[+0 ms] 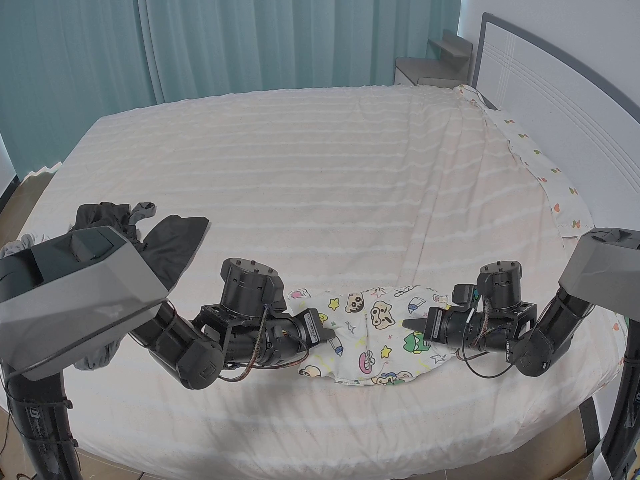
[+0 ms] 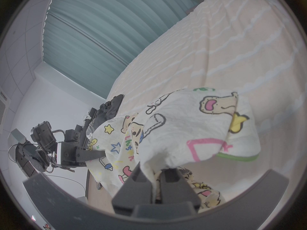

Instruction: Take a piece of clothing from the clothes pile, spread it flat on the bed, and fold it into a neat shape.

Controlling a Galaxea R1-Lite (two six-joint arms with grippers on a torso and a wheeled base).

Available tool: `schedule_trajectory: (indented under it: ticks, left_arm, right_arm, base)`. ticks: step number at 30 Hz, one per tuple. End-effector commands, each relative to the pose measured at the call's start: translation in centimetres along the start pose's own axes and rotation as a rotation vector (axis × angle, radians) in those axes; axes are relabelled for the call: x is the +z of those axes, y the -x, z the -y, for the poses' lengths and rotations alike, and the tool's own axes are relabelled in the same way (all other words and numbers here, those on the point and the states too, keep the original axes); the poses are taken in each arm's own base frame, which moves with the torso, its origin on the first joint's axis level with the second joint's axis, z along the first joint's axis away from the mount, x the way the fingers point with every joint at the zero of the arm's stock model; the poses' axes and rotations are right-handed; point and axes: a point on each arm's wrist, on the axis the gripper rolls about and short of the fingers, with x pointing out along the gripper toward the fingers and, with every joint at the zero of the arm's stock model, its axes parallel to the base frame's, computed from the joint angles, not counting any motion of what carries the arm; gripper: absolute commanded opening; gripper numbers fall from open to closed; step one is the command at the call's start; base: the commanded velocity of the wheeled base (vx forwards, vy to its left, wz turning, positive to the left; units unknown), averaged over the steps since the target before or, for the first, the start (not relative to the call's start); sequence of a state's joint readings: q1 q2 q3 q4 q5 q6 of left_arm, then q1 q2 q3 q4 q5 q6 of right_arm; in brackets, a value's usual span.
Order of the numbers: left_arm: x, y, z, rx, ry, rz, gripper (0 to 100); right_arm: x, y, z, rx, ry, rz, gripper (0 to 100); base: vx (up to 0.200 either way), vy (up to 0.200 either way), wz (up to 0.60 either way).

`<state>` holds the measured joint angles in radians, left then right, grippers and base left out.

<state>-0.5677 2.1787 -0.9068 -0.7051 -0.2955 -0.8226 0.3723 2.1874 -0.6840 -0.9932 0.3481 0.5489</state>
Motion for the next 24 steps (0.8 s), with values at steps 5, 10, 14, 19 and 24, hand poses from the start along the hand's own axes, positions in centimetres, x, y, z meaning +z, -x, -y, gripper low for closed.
schedule_trajectory:
  ticks: [5,10,14,19,24]
  left_arm:
    - [-0.4,0.0,0.8,-0.018,-0.013,-0.008,0]
    - [-0.6,-0.1,1.0,-0.023,-0.017,-0.013,0]
    - [-0.6,-0.1,1.2,-0.028,-0.021,-0.01,0]
    - [-0.9,-0.2,1.5,-0.033,-0.026,-0.018,0]
    - [-1.1,-0.3,1.7,-0.034,-0.03,-0.021,0]
  right_arm:
    - [0.2,0.7,-0.3,0.003,0.001,0.008,0]
    - [0.2,0.8,-0.4,0.004,0.003,0.011,0]
    - [0.1,0.9,-0.3,0.002,0.001,0.007,0]
    - [0.0,0.9,-0.3,0.0,0.0,0.005,0]
    - [0.0,1.0,-0.2,-0.002,-0.002,0.005,0]
  base:
    - [0.0,-0.2,0.0]
    - [0.0,-0.2,0.0]
    - [0.0,-0.2,0.0]
    - [0.0,-0.2,0.0]
    - [0.0,-0.2,0.0]
